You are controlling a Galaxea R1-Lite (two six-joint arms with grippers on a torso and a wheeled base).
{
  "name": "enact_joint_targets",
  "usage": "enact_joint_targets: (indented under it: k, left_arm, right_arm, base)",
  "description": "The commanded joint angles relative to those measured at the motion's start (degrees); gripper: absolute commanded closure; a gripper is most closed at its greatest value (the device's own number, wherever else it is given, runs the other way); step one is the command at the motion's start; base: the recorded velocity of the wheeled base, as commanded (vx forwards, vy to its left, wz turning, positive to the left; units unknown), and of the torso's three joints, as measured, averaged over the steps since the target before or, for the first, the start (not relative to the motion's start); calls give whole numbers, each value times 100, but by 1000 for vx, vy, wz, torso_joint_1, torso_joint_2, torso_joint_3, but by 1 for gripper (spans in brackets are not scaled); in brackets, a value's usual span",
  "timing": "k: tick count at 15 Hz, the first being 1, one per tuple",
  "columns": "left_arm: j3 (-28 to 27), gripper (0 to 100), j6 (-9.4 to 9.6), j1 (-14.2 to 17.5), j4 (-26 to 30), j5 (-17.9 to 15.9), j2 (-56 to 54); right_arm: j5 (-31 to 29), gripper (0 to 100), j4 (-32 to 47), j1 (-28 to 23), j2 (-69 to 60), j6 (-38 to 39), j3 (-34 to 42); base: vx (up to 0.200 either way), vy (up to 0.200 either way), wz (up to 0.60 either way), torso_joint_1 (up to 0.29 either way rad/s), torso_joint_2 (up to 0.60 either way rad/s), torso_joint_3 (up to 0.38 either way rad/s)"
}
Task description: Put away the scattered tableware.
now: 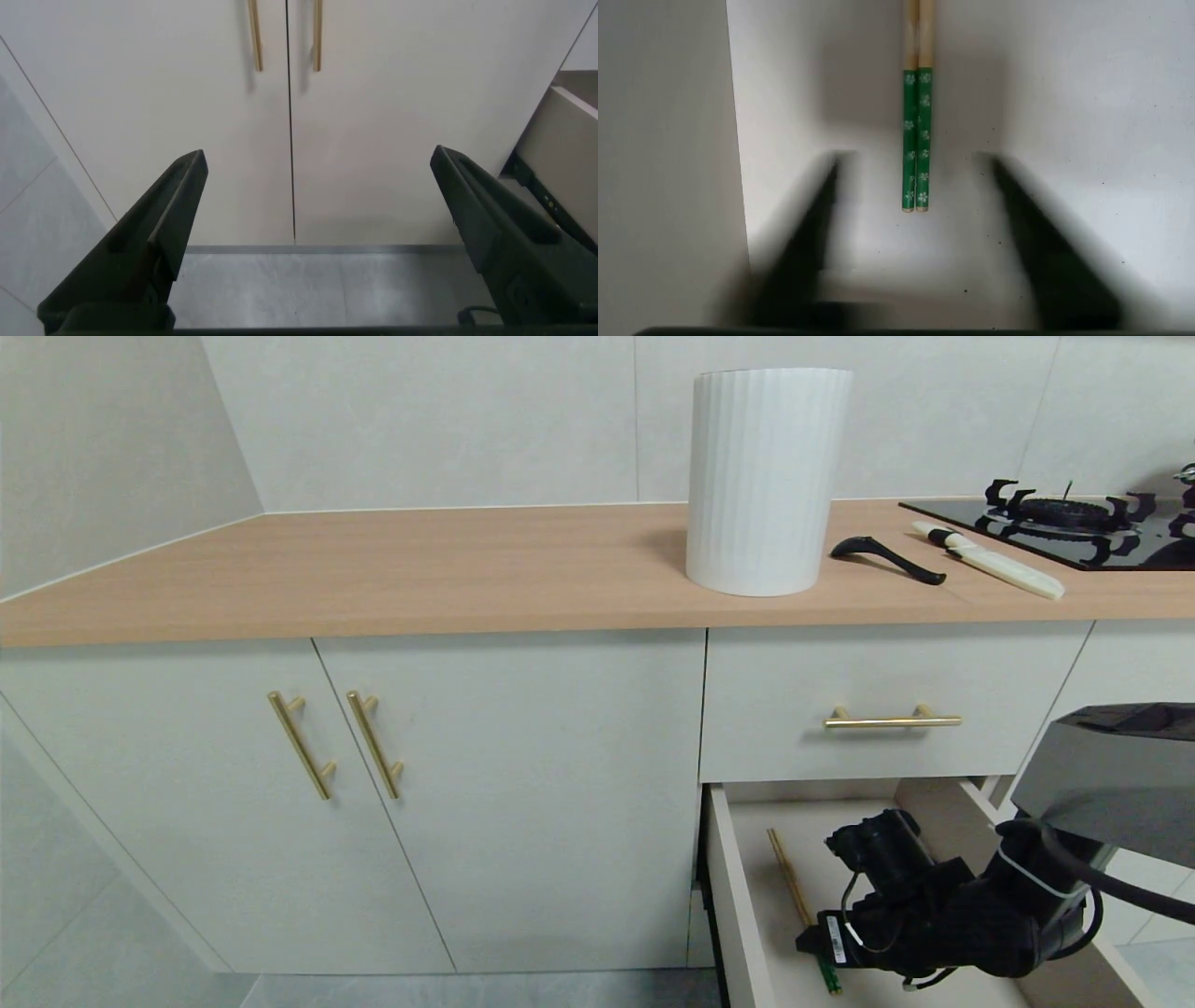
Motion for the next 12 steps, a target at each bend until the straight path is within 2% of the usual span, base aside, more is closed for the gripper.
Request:
enact_joint_targets:
  k: [1, 6, 8, 12]
  left_arm:
    - [0, 0, -3, 0, 0, 2, 2]
    - [0, 0, -3, 0, 0, 2, 2]
    - [0, 0, -3, 0, 0, 2, 2]
    - [0, 0, -3, 0, 0, 2, 2]
  right_arm:
    - [0, 0, -3, -1, -39, -2, 5]
    - [-114, 0, 6, -18, -504, -2, 84]
    - [-105, 0, 76, -45, -1234, -19, 172]
    - [-53, 0, 885, -467, -3044, -318, 163]
  base:
    - [0, 0, 0, 0, 0, 0]
    - [0, 0, 0, 0, 0, 0]
    - [0, 0, 0, 0, 0, 0]
    - [0, 0, 0, 0, 0, 0]
